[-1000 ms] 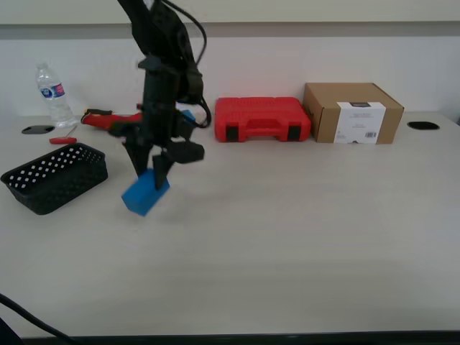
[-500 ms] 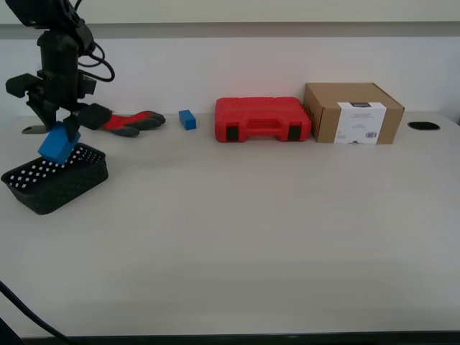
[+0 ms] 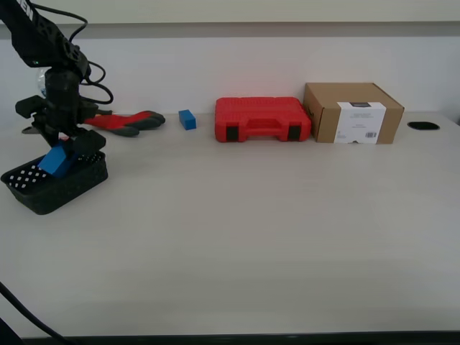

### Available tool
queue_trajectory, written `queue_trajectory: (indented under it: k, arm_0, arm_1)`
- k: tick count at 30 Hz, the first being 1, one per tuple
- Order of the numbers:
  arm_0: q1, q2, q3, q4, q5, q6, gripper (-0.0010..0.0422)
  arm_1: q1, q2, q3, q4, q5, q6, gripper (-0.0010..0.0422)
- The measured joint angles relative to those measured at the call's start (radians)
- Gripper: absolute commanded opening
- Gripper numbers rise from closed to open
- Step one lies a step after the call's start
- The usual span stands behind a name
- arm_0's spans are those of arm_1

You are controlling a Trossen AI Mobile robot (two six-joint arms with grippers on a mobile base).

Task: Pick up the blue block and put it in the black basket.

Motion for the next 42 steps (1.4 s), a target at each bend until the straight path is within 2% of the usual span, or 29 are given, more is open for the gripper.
queue_trajectory:
  k: [4, 7, 11, 15, 18, 19, 21, 24, 25, 26, 28, 29, 42]
  arm_0:
    - [0.001, 0.000, 0.000, 0.000, 0.000, 0.000, 0.0000]
    - [0.000, 0.000, 0.000, 0.000, 0.000, 0.000, 0.0000]
    - [0.000, 0.000, 0.000, -0.001, 0.000, 0.000, 0.0000]
    - [0.000, 0.000, 0.000, -0.001, 0.000, 0.000, 0.0000]
    - [0.000, 0.000, 0.000, -0.001, 0.000, 0.000, 0.0000]
    - [0.000, 0.000, 0.000, -0.001, 0.000, 0.000, 0.0000]
    - [0.001, 0.000, 0.000, -0.001, 0.000, 0.000, 0.0000]
    - [0.000, 0.000, 0.000, -0.001, 0.000, 0.000, 0.0000]
    - [0.000, 0.000, 0.000, -0.001, 0.000, 0.000, 0.0000]
    - [0.000, 0.000, 0.000, -0.001, 0.000, 0.000, 0.0000]
    - [0.000, 0.000, 0.000, -0.001, 0.000, 0.000, 0.0000]
    - [0.000, 0.000, 0.000, -0.001, 0.000, 0.000, 0.0000]
    - [0.001, 0.000, 0.000, -0.001, 0.000, 0.000, 0.0000]
  arm_1:
    - [0.002, 0.001, 0.032, -0.011, 0.040, 0.021, 0.0007]
    - [0.005, 0.003, 0.059, -0.066, 0.065, 0.022, 0.0053]
    - [0.005, 0.002, 0.080, -0.093, 0.070, -0.035, 0.0177]
    - [0.005, 0.002, 0.101, -0.144, 0.070, -0.075, 0.0336]
    - [0.005, 0.002, 0.100, -0.161, 0.070, -0.157, 0.0406]
    - [0.005, 0.002, 0.100, -0.180, 0.070, -0.177, 0.0394]
    - [0.004, 0.002, 0.100, -0.209, 0.070, -0.215, 0.0331]
    - [0.004, -0.002, 0.100, -0.276, 0.149, -0.356, 0.0171]
    - [0.004, -0.004, 0.100, -0.282, 0.178, -0.381, 0.0136]
    - [0.004, -0.009, 0.100, -0.282, 0.225, -0.406, 0.0066]
    - [0.003, -0.013, 0.100, -0.275, 0.233, -0.407, -0.0008]
    - [0.003, -0.013, 0.101, -0.274, 0.237, -0.406, 0.0004]
    - [0.003, -0.013, 0.100, -0.254, 0.257, -0.406, 0.0000]
